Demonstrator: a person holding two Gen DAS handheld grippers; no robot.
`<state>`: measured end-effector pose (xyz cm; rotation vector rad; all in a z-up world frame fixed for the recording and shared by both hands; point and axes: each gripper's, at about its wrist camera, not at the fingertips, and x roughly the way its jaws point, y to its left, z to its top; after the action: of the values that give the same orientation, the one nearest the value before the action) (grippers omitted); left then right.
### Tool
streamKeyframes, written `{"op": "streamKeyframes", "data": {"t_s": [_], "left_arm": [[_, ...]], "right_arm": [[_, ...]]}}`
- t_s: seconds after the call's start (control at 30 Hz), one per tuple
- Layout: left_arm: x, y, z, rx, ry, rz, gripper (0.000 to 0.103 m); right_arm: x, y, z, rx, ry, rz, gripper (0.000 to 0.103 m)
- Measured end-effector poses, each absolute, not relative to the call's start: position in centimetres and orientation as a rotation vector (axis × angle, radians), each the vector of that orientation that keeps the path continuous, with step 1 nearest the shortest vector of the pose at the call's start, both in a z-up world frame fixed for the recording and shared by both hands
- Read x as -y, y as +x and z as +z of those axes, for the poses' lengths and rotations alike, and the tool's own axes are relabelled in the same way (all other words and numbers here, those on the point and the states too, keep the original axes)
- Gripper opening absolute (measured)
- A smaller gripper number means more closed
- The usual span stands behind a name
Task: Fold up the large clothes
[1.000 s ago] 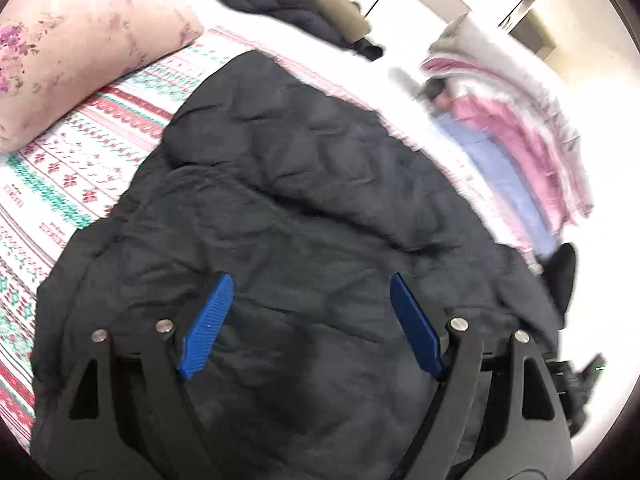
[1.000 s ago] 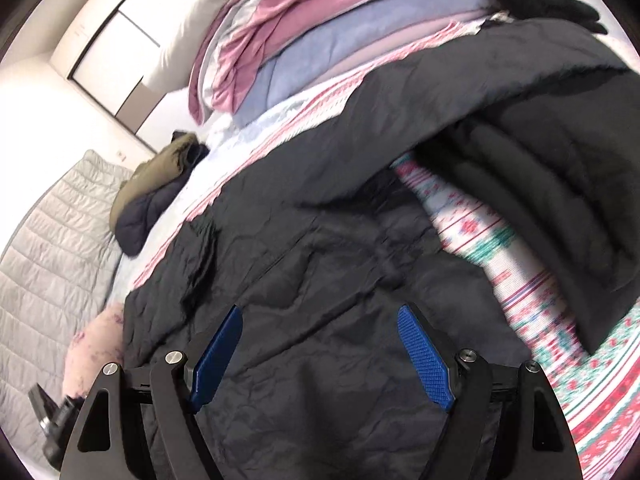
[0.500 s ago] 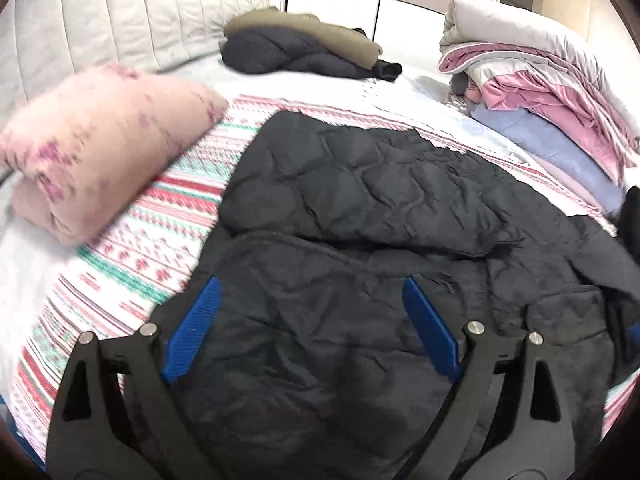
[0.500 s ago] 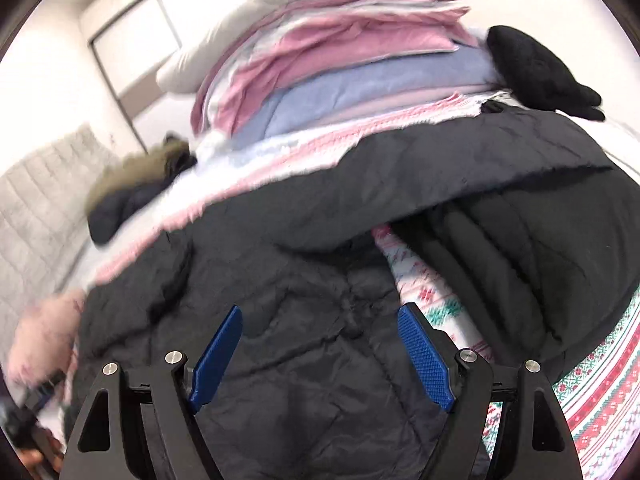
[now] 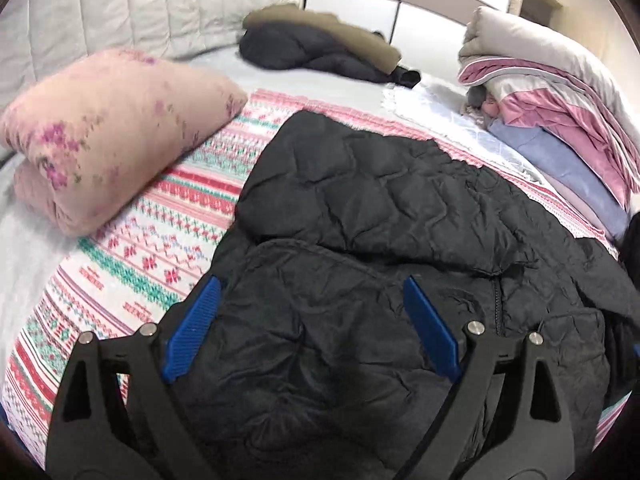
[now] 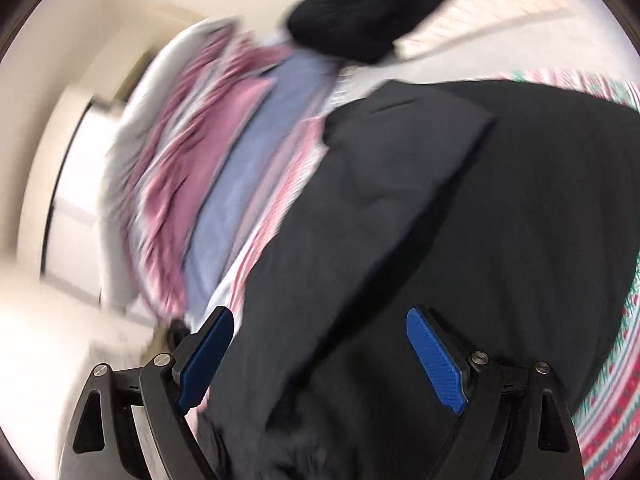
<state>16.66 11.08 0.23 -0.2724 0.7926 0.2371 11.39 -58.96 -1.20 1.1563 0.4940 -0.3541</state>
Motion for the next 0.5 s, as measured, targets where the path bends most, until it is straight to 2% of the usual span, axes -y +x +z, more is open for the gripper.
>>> {"op": "streamKeyframes", "data": {"t_s": [0.13,0.17,0.2,0.23,0.27,0.33,0.5], "left_arm": [[-11.7,17.3,-0.2,-0.834,-0.298,0.240,0.092],[-11.7,17.4,-0.2,-0.832,-0.296,0.243,0.092],[-11.9,17.4,-0.2,-0.831,-0.290,0.245,0.092],[-12.0,17.4,-0.1,-0.829,-0.285,0.252,0.092],[-12.3,17.5,0.0,-0.827,-0.287,0.255,0.092],[-12.8,17.5,0.0,-0.832,-0.308,0.255,0.092],[-14.0,17.4,0.0,-0.846,-0.375,0.237,0.092]], "right_arm": [[61.8,12.6,-2.5,-0.448,1.229,-0.427,0.087],[62.1,13.1,-2.4,-0.435,1.216,-0.452,0.070],[62.1,13.7,-2.1,-0.439,1.190,-0.463,0.035],[62.0,14.4,-1.8,-0.470,1.165,-0.475,0.018],[62.3,15.0,-1.5,-0.492,1.155,-0.481,0.007],[62.1,15.5,0.2,-0.473,1.130,-0.479,0.006],[57.2,17.4,9.8,-0.359,0.849,-0.385,0.006]]}}
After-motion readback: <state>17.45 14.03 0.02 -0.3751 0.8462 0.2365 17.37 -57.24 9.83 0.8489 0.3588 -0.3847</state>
